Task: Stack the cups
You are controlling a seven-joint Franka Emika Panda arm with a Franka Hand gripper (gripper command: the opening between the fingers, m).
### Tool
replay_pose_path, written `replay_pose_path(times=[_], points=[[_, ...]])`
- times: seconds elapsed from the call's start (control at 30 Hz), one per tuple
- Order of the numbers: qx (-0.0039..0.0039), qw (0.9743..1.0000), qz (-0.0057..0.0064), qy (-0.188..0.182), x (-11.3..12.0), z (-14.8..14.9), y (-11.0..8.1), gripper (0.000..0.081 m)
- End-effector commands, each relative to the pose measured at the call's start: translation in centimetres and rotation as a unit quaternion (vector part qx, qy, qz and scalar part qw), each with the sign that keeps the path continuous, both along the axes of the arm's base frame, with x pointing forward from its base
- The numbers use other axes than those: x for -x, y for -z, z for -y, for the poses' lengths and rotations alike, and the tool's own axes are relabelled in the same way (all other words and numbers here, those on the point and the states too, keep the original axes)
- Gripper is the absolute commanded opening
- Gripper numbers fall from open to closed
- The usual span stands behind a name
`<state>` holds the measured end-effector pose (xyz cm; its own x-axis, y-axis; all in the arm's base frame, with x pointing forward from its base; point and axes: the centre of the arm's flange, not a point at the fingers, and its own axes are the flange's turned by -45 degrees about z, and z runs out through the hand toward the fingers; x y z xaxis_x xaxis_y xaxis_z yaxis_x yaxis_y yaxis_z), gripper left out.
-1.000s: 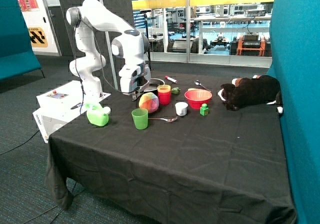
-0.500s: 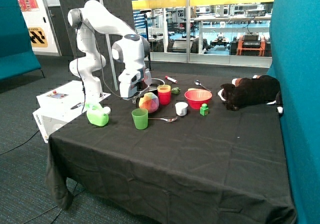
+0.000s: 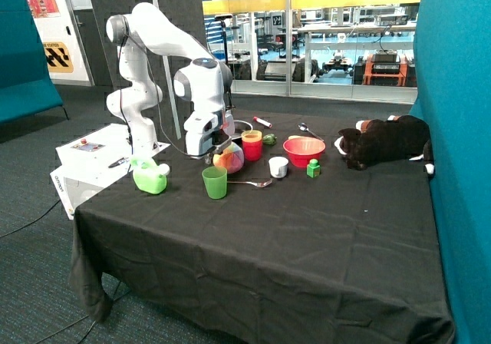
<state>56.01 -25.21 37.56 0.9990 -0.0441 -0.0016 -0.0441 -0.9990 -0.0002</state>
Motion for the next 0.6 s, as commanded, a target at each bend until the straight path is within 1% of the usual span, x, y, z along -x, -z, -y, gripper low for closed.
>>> replay_pose_path(times=[0.0,0.4,0.57], points=[[0.00014,1.0,0.0008,0.001,-0.5,0.1,1.2,0.0465],[0.00013,1.0,0.0008,-0.009,-1.3,-0.2,2.5,0.0458],[0.00014,1.0,0.0008,-0.007,-1.5,-0.3,3.1,0.0453]])
